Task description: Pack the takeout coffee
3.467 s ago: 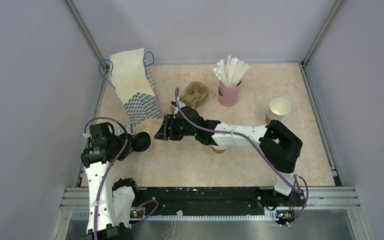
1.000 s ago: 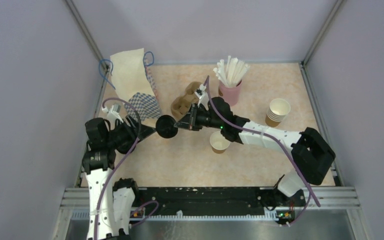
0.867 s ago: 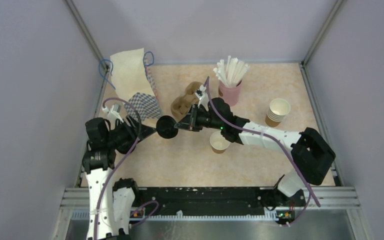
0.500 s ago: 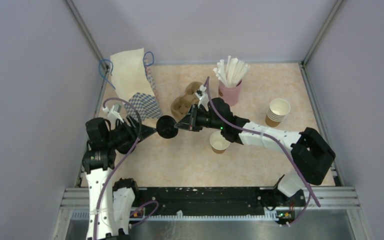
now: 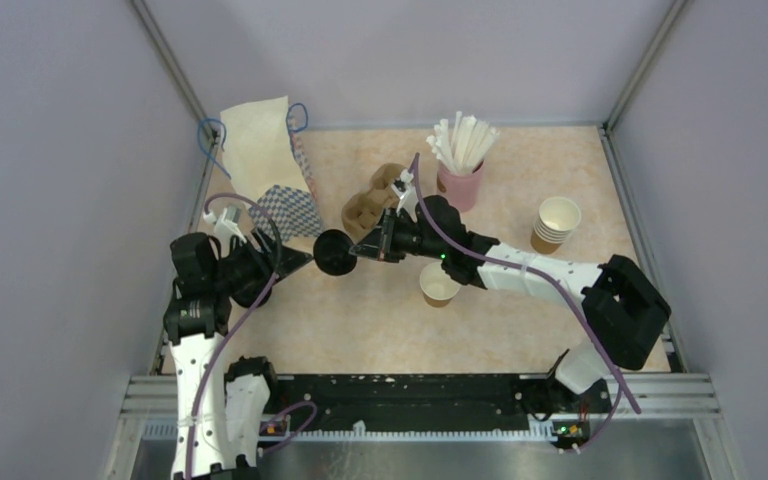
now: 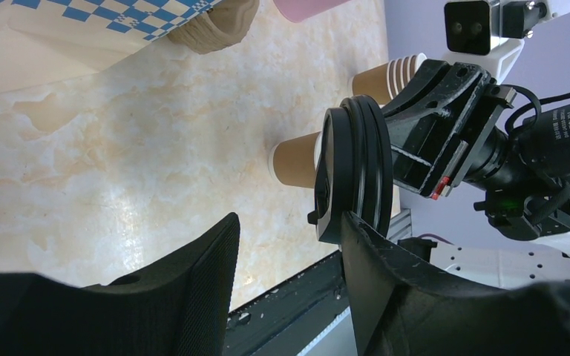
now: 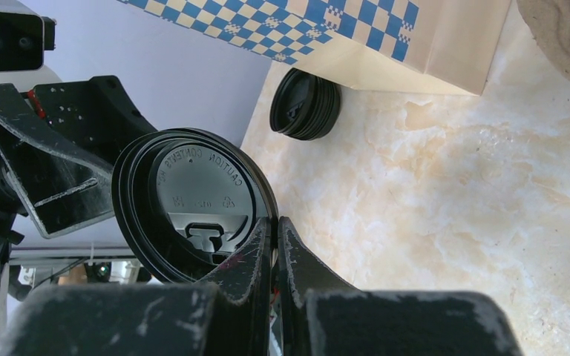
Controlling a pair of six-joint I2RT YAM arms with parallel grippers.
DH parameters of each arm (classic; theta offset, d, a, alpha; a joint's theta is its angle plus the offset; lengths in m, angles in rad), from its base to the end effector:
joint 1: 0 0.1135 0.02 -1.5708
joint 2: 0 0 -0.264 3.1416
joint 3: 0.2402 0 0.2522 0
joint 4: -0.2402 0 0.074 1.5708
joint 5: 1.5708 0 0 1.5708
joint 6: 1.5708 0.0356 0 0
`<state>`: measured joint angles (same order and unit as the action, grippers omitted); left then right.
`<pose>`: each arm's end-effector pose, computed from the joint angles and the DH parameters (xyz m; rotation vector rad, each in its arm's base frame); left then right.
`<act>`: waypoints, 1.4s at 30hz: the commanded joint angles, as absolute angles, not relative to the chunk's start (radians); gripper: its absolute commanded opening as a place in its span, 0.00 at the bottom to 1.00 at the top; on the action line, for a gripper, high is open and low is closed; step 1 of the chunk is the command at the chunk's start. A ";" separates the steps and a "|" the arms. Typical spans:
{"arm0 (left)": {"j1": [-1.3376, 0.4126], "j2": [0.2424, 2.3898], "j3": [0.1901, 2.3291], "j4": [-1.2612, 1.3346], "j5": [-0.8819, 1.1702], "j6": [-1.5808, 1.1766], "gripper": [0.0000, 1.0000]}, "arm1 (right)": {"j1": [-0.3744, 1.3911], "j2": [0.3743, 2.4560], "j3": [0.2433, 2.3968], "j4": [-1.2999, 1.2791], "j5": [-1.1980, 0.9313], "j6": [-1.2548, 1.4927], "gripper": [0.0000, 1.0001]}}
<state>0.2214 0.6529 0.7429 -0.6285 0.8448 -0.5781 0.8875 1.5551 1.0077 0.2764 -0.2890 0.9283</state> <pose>0.1353 0.0032 0.3056 -0.3125 2.0673 -1.1001 0.2197 0.2859 0.2723 -0.1907 2.1187 1.4560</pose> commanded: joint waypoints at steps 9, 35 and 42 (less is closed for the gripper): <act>0.218 0.655 0.751 -0.562 0.873 -0.604 0.59 | 0.885 1.578 1.023 0.271 -0.280 0.927 0.00; 0.218 0.633 0.669 -0.509 0.880 -0.654 0.50 | 0.886 1.565 1.006 0.311 -0.281 0.945 0.00; 0.217 0.634 0.656 -0.502 0.887 -0.655 0.49 | 0.885 1.565 1.003 0.327 -0.289 0.955 0.00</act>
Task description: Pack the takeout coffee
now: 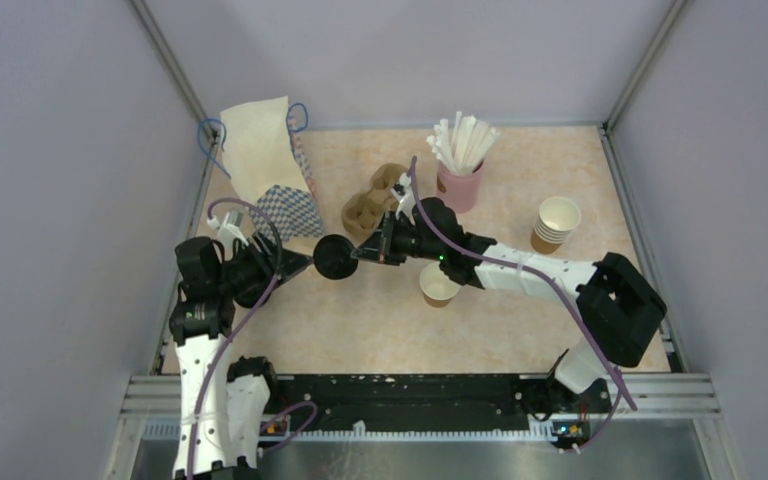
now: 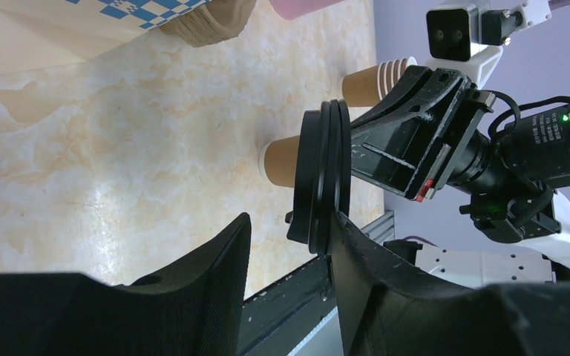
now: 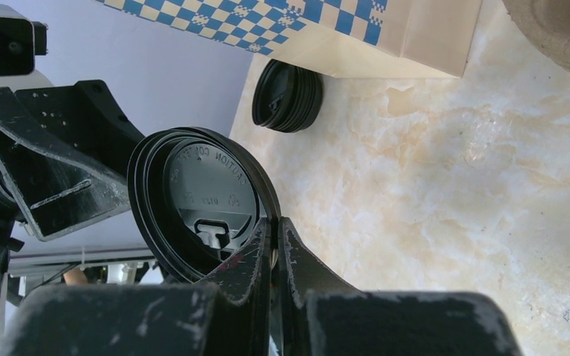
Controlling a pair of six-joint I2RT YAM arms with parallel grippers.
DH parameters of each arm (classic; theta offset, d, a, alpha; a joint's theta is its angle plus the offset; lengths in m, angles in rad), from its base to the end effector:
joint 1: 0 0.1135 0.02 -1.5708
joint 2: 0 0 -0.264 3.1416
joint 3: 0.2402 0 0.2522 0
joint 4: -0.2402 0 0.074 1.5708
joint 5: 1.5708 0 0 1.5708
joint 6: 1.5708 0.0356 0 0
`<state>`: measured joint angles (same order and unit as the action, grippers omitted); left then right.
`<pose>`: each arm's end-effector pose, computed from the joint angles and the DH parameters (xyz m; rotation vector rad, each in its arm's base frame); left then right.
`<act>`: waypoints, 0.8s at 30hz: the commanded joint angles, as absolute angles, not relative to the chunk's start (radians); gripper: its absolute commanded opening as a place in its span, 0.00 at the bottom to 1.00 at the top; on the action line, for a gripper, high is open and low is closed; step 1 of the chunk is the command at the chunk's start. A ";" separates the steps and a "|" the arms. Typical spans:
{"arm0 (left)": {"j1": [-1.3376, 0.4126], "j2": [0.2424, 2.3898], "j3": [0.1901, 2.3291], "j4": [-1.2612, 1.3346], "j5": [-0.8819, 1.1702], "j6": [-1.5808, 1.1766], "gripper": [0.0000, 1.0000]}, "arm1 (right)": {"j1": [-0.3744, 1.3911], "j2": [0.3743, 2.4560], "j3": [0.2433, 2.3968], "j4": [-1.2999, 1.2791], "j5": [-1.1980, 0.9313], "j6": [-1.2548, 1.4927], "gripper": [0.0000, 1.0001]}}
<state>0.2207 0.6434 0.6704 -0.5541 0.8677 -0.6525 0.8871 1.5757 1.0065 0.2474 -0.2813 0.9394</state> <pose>0.1385 0.0032 0.2897 -0.3673 2.0623 -1.1653 0.2214 0.2874 0.2618 -0.1647 2.1766 1.4266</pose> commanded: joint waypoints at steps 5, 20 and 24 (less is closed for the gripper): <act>0.218 0.635 0.667 -0.548 0.832 -0.630 0.47 | 0.885 1.563 0.999 0.345 -0.297 0.960 0.00; 0.218 0.646 0.671 -0.546 0.832 -0.615 0.47 | 0.885 1.568 0.987 0.378 -0.315 0.967 0.00; 0.218 0.635 0.688 -0.536 0.846 -0.622 0.53 | 0.885 1.572 0.990 0.357 -0.312 0.929 0.00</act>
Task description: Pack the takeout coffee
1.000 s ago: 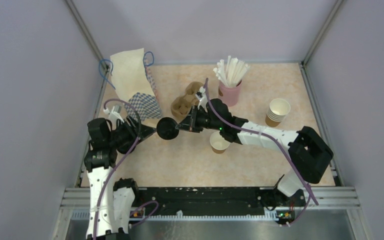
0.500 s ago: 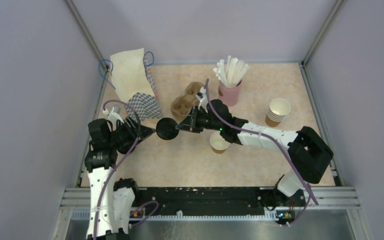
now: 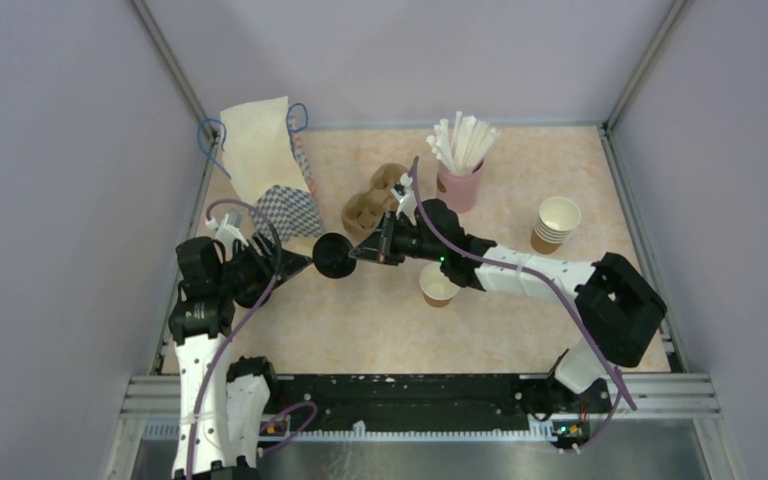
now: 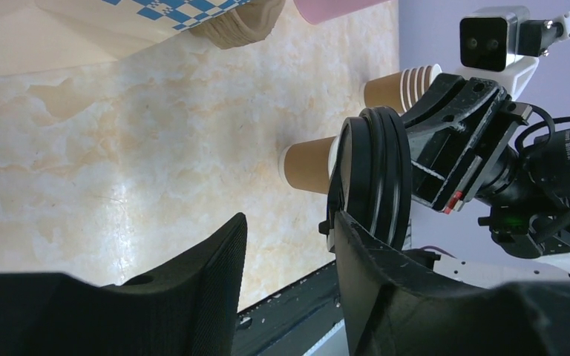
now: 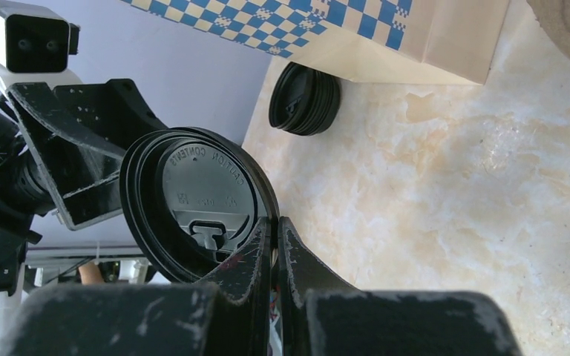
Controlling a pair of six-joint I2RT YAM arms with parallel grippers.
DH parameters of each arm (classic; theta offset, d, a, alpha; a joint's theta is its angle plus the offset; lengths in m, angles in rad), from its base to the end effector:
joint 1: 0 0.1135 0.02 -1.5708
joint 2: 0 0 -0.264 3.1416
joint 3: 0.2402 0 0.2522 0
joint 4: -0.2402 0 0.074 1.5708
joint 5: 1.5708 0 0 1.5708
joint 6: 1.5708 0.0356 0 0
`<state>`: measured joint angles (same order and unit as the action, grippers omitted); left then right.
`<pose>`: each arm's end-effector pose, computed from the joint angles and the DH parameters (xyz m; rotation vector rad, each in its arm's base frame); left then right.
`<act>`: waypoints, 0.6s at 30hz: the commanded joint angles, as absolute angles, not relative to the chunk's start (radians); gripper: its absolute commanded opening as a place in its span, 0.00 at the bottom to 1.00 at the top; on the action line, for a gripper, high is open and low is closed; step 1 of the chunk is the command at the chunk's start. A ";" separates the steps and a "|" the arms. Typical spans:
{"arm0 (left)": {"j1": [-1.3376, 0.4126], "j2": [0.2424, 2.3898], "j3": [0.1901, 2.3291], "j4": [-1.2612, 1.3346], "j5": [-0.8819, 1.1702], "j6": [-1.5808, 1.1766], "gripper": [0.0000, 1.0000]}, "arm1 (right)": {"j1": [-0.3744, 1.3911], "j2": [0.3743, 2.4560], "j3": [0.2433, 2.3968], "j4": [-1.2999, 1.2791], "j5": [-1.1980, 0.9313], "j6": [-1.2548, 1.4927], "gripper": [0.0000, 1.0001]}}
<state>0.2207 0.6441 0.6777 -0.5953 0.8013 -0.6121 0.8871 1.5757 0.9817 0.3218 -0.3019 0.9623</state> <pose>0.1376 0.0047 0.2876 -0.3940 2.0868 -1.0812 0.2204 0.2872 0.2611 -0.1655 2.1361 1.4849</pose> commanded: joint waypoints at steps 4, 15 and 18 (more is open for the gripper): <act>0.218 0.635 0.722 -0.525 0.880 -0.612 0.59 | 0.880 1.592 1.020 0.292 -0.409 0.792 0.00; 0.216 0.644 0.630 -0.359 1.036 -0.740 0.60 | 0.847 1.638 1.054 0.212 -0.482 0.706 0.06; 0.216 0.642 0.646 -0.459 0.935 -0.673 0.60 | 0.847 1.694 1.129 -0.021 -0.399 0.574 0.13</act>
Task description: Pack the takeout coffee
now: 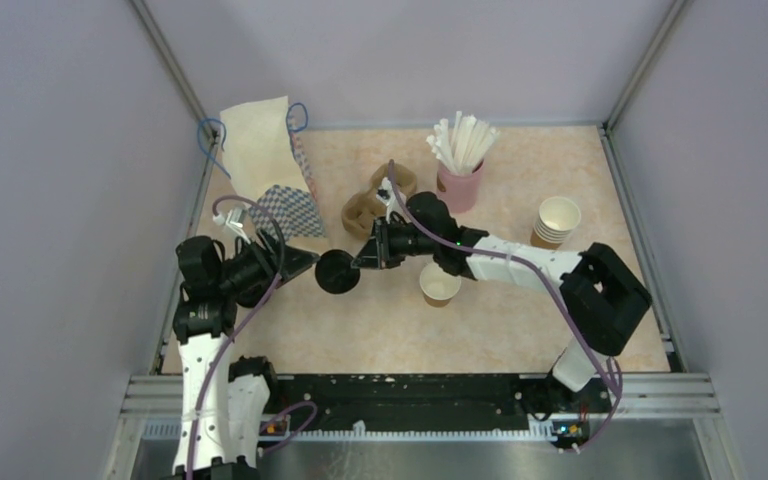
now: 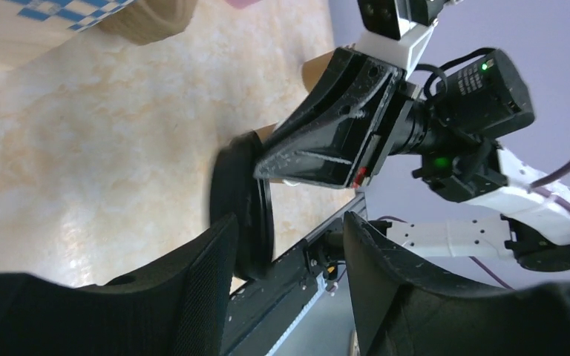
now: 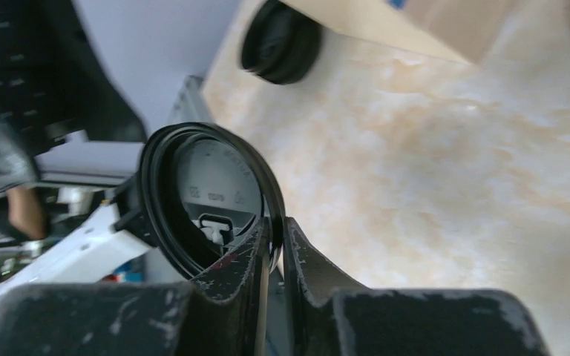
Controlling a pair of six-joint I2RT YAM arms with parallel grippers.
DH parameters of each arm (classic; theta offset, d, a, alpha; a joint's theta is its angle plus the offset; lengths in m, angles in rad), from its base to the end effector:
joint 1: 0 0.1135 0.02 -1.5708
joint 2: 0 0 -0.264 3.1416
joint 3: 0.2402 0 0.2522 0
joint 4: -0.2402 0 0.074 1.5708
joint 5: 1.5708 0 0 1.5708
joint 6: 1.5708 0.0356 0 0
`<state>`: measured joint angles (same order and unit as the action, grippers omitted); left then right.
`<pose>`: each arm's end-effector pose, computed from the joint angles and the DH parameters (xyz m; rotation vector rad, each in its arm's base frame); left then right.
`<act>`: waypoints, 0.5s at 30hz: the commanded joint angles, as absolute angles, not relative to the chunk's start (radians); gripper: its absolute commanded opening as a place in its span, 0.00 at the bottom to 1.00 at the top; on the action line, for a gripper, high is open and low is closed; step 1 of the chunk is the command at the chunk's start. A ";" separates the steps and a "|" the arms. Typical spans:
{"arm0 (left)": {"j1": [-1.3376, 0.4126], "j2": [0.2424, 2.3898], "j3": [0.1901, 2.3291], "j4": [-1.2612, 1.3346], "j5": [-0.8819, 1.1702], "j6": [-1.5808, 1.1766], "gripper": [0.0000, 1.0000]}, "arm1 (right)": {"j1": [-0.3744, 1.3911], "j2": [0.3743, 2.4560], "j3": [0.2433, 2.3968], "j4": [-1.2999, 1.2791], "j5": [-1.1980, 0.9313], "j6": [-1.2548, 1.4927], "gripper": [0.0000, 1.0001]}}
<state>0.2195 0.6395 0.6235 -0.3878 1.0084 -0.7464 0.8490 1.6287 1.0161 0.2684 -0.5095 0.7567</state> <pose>0.1428 0.0010 0.2906 -0.2670 1.9861 -1.3268 0.2308 0.2885 0.2498 -0.4968 2.1467 1.4894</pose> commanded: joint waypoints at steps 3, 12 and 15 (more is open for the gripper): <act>0.216 0.641 0.655 -0.499 0.875 -0.650 0.60 | 0.847 1.733 1.177 -0.149 -0.351 0.524 0.20; 0.216 0.622 0.730 -0.569 0.749 -0.603 0.59 | 0.910 1.717 1.264 -0.273 -0.162 0.414 0.28; 0.216 0.578 0.774 -0.600 0.648 -0.578 0.59 | 0.967 1.764 1.325 -0.295 -0.108 0.367 0.31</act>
